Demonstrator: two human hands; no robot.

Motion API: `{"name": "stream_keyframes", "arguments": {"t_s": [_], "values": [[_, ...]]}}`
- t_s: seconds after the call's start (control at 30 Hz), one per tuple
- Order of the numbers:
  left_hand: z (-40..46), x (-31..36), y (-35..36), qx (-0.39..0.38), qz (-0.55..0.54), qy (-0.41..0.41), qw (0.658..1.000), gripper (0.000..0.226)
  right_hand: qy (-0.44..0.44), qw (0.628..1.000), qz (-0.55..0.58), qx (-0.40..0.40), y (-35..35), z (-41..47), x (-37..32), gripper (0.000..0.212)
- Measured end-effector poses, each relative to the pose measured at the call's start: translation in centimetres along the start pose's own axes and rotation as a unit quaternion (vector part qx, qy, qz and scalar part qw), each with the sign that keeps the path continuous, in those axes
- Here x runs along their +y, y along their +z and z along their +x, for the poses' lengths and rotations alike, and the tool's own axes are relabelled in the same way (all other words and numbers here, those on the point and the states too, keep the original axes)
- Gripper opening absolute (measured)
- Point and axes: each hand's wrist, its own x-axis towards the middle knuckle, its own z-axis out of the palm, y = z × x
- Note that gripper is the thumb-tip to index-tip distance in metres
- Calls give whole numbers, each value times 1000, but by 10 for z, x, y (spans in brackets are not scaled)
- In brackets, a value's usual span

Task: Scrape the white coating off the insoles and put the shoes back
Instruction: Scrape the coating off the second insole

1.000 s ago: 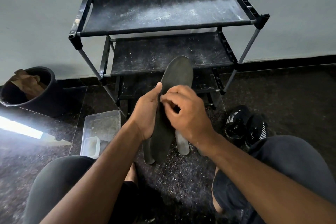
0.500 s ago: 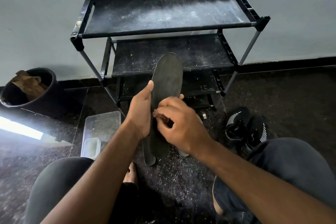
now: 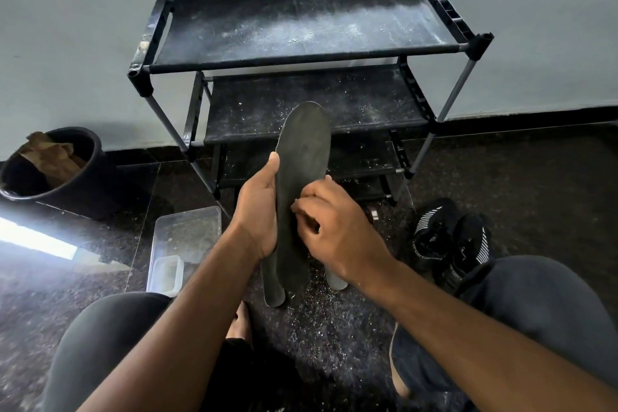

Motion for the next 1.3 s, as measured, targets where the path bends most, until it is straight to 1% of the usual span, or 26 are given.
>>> {"name": "stream_keyframes", "arguments": {"t_s": [0.1, 0.2, 0.3, 0.37, 0.47, 0.53, 0.6, 0.73, 0.77, 0.83, 0.93, 0.97, 1.03, 1.17, 1.23, 1.3], "values": [[0, 0, -1, 6, -3, 5, 1000, 63, 10, 1000, -10, -2, -5, 6, 10, 6], [0, -6, 4, -14, 7, -14, 1000, 63, 47, 998, -37, 36, -21, 21, 24, 6], [-2, -10, 9, -29, 37, -25, 999, 60, 83, 993, -29, 84, -30, 25, 32, 6], [-3, -11, 9, -33, 47, -20, 998, 57, 98, 992, -10, 82, -29, 22, 29, 7], [-4, -8, 7, -14, 60, -19, 998, 54, 69, 997, 17, 14, -17, 11, 16, 9], [-5, -7, 5, 1, 81, -26, 996, 63, 36, 999, 19, -22, -12, 7, 11, 10], [-6, -7, 5, 9, 88, -25, 996, 68, 26, 1000, 8, -16, -13, 11, 14, 10], [-9, -6, 12, -8, 82, -26, 996, 68, 70, 995, -9, 73, -28, 24, 28, 7], [-9, -6, 12, -10, 82, -23, 996, 67, 74, 994, -10, 84, -29, 23, 28, 7], [-10, -6, 13, -8, 90, -22, 996, 66, 55, 996, -16, 71, -23, 18, 23, 7], [-9, -7, 11, -4, 92, -32, 995, 68, 4, 1000, -16, 6, -12, 8, 13, 9], [-9, -8, 11, -3, 86, -36, 996, 68, -4, 1000, -18, -1, -13, 9, 14, 10], [-8, -9, 12, -18, 84, -38, 996, 68, 9, 999, -26, 32, -22, 18, 21, 9], [-14, -10, 19, -48, 121, -25, 991, 73, 69, 983, -51, 163, -47, 37, 39, 5], [-15, -10, 20, -57, 125, -25, 990, 73, 77, 979, -48, 182, -48, 36, 40, 5], [-14, -9, 20, -54, 113, -25, 992, 72, 54, 986, -36, 154, -40, 30, 34, 5]]}}
